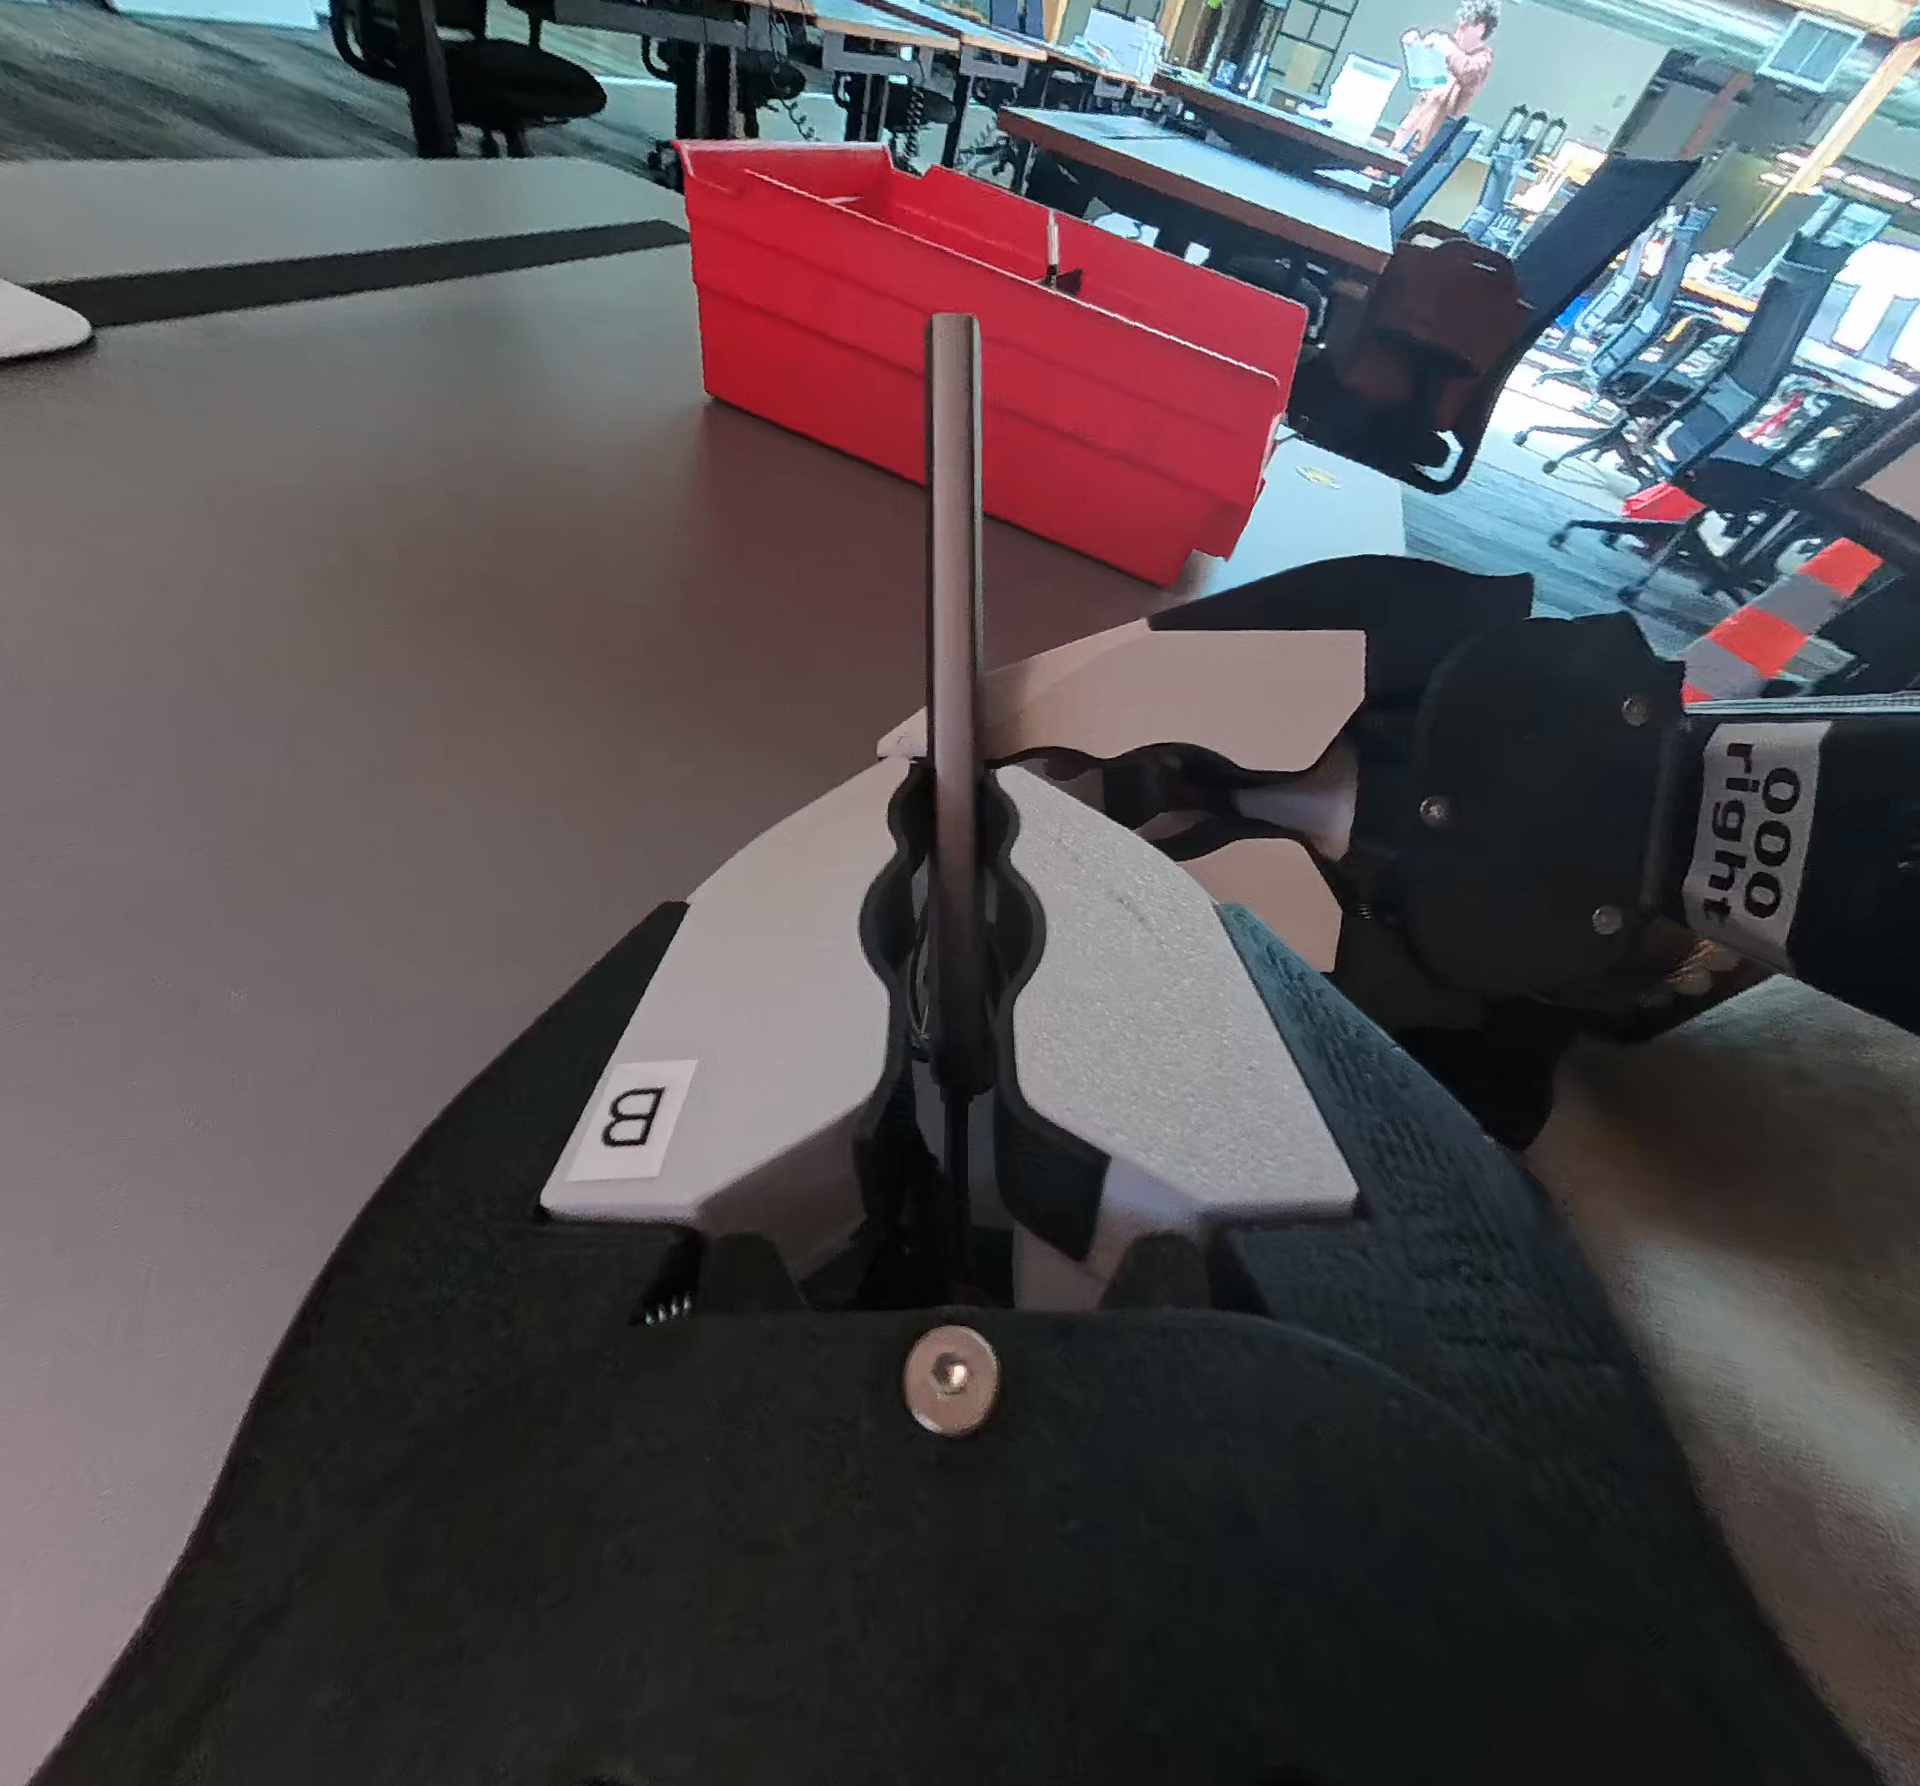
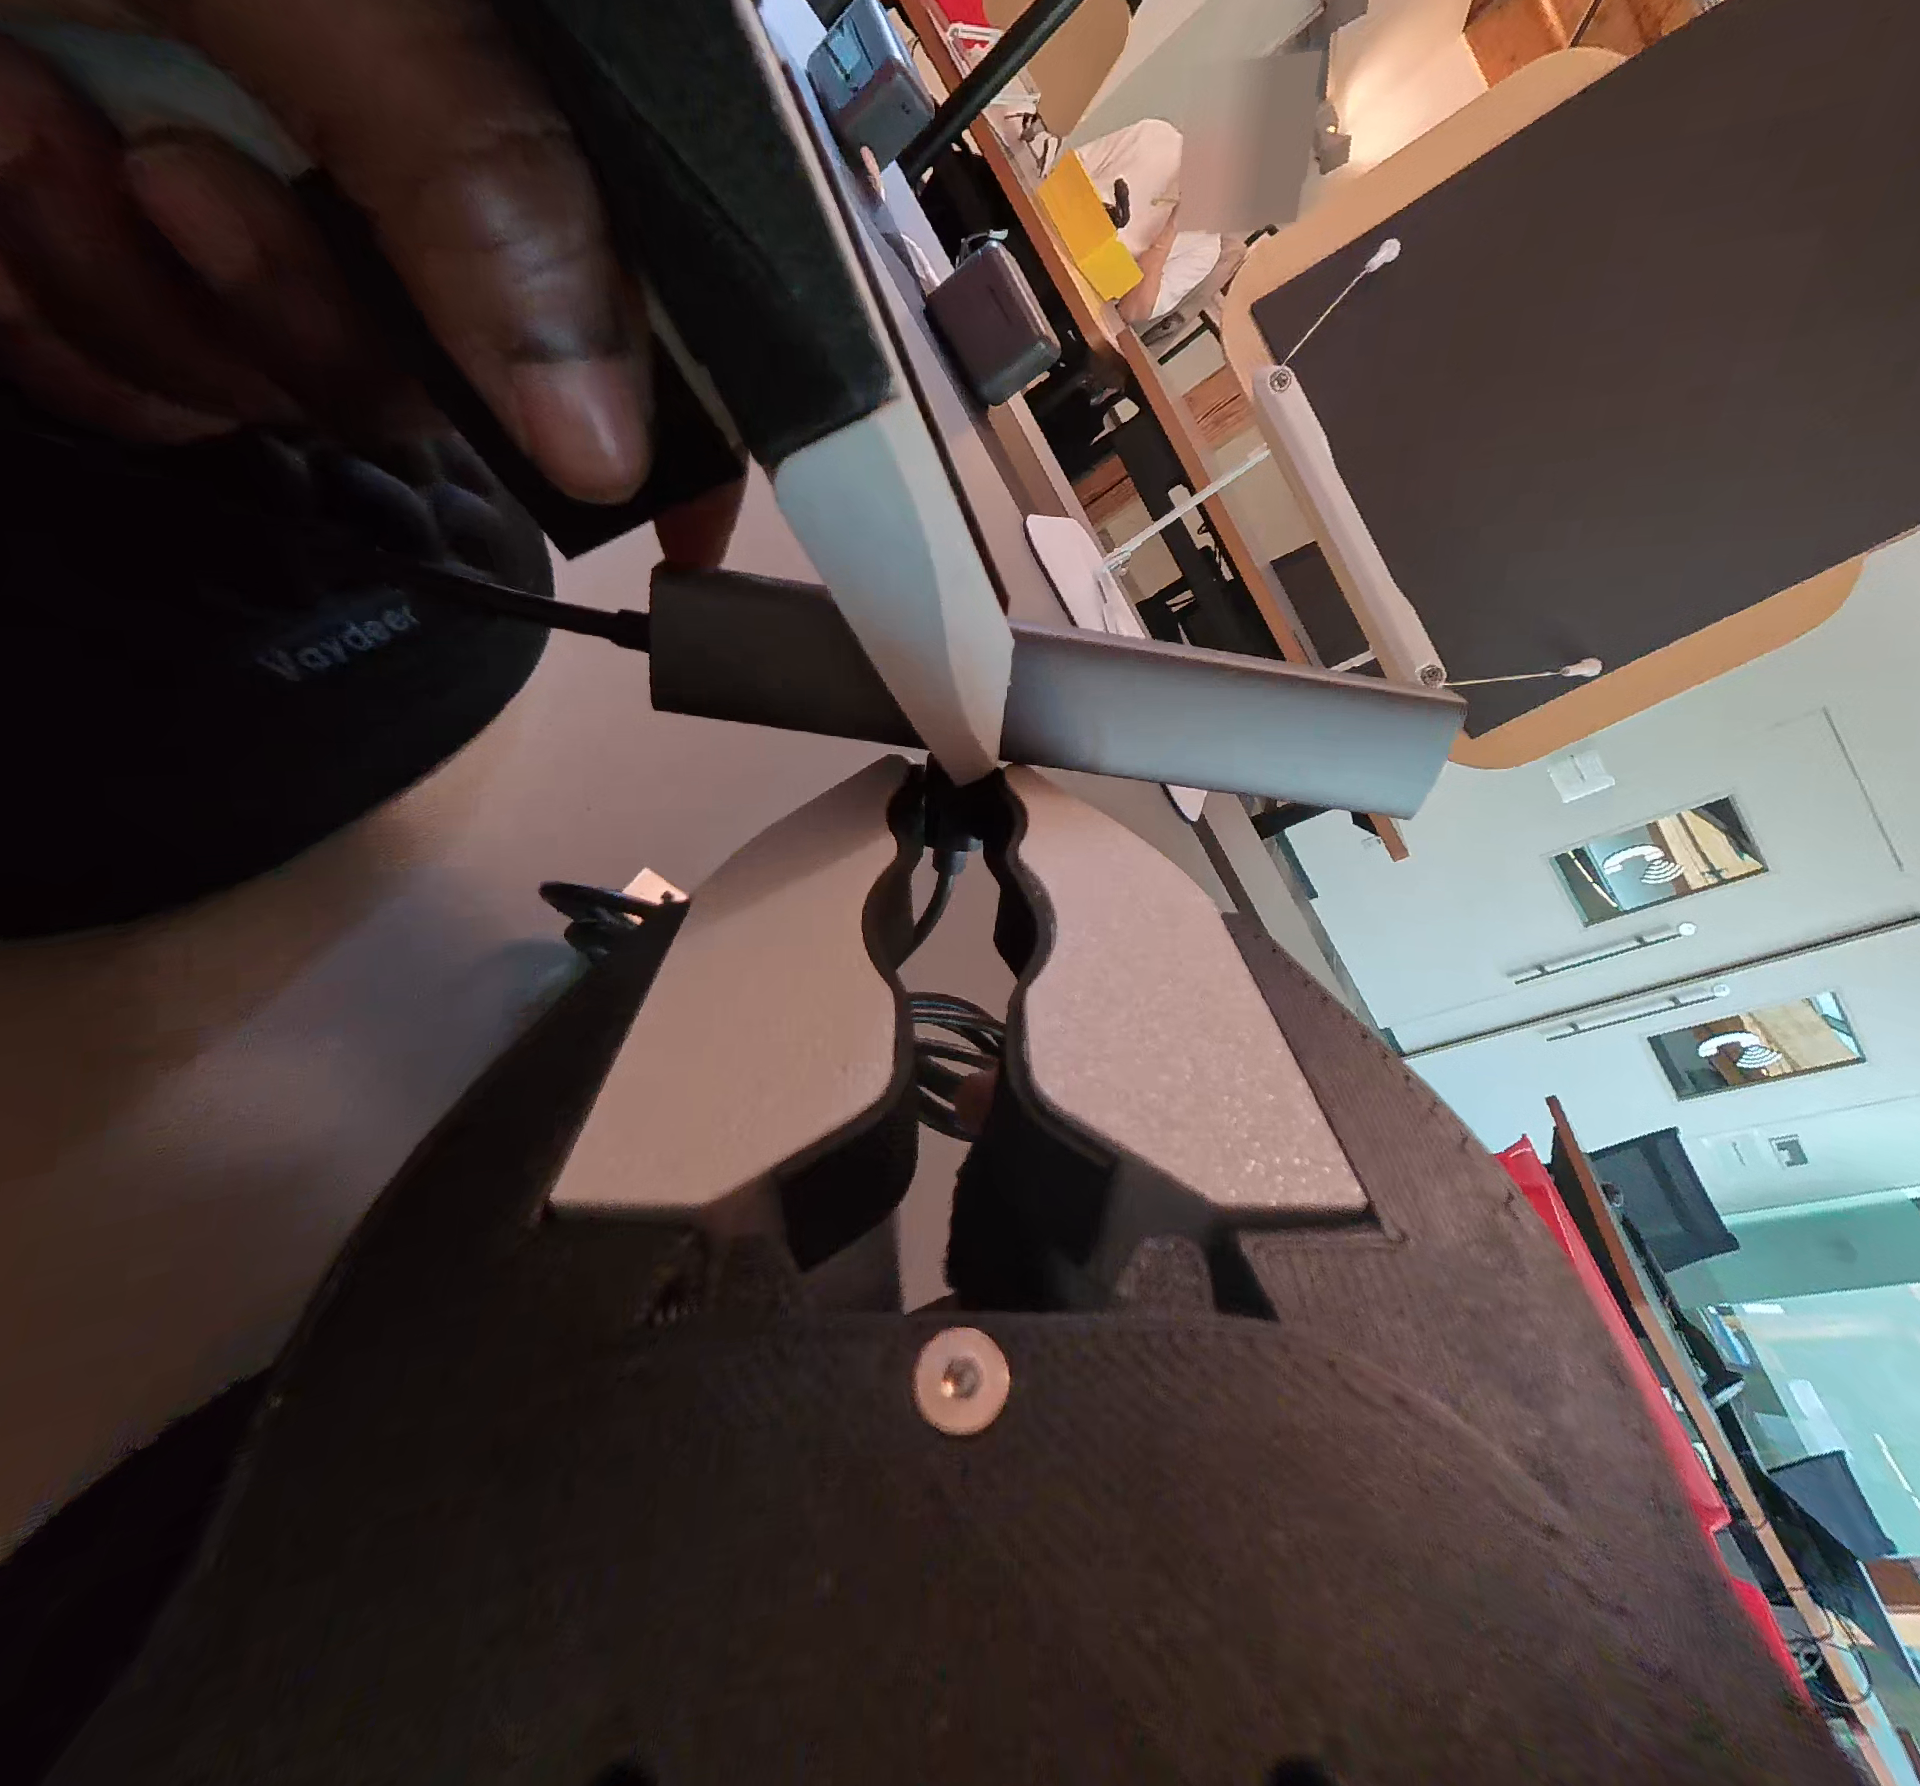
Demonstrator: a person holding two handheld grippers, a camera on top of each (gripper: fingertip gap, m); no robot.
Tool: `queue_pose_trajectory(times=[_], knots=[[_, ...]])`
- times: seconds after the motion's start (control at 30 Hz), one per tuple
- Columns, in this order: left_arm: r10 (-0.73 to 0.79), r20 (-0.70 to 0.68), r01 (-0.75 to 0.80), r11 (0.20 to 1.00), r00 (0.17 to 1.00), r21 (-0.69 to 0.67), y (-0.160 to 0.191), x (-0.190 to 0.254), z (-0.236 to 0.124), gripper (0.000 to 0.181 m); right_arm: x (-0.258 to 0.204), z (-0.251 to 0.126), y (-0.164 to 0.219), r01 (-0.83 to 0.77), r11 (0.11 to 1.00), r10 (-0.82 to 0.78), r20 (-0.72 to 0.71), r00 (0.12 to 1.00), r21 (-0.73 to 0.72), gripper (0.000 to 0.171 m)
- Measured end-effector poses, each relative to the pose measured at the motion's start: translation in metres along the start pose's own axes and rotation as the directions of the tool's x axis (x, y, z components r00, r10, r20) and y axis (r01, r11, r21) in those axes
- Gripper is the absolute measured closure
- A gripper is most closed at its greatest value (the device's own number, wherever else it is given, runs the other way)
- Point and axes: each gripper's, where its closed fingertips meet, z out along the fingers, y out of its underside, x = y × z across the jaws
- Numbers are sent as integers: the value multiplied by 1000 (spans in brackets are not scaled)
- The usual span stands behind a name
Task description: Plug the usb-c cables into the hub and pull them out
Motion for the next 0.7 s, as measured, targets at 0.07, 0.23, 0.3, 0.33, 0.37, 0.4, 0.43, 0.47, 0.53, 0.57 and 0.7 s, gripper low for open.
queue_pose_trajectory(times=[0.07,0.23,0.3,0.33,0.37,0.4,0.43,0.47,0.53,0.57,0.7], knots=[[20,25,-20,1000,999,-5,0,-1,0,173,-1,1,2,13,1000,-13,-2,1000,-8,160],[-41,3,38,933,999,357,-51,-5,-37,181,-8,7,59,77,952,-52,90,995,-295,159],[-109,118,54,916,987,397,-54,-43,-69,181,8,3,58,12,974,-3,41,999,-226,161],[-118,118,70,934,986,350,-40,-46,-64,181,11,2,51,-51,982,60,44,997,-181,161],[-135,22,120,933,991,340,-39,-31,-57,181,13,2,49,-69,983,78,48,996,-172,161],[-108,8,100,944,994,315,-38,-24,-50,181,14,4,50,-53,983,61,38,997,-178,161],[-86,-2,83,957,996,278,-35,-19,-42,181,16,4,46,-23,988,25,11,1000,-152,161],[-71,-43,79,970,997,230,-30,-12,-34,165,18,3,38,-5,994,3,-15,1000,-110,161],[-66,-90,77,990,994,121,-19,-3,-20,135,18,-1,18,4,1000,-4,-37,999,0,161],[-49,-96,57,995,994,87,-16,1,-15,130,17,-5,6,15,998,-12,-47,999,63,161],[17,-174,-32,996,985,-86,7,21,2,136,14,-14,-14,65,983,-52,-79,996,170,161]])
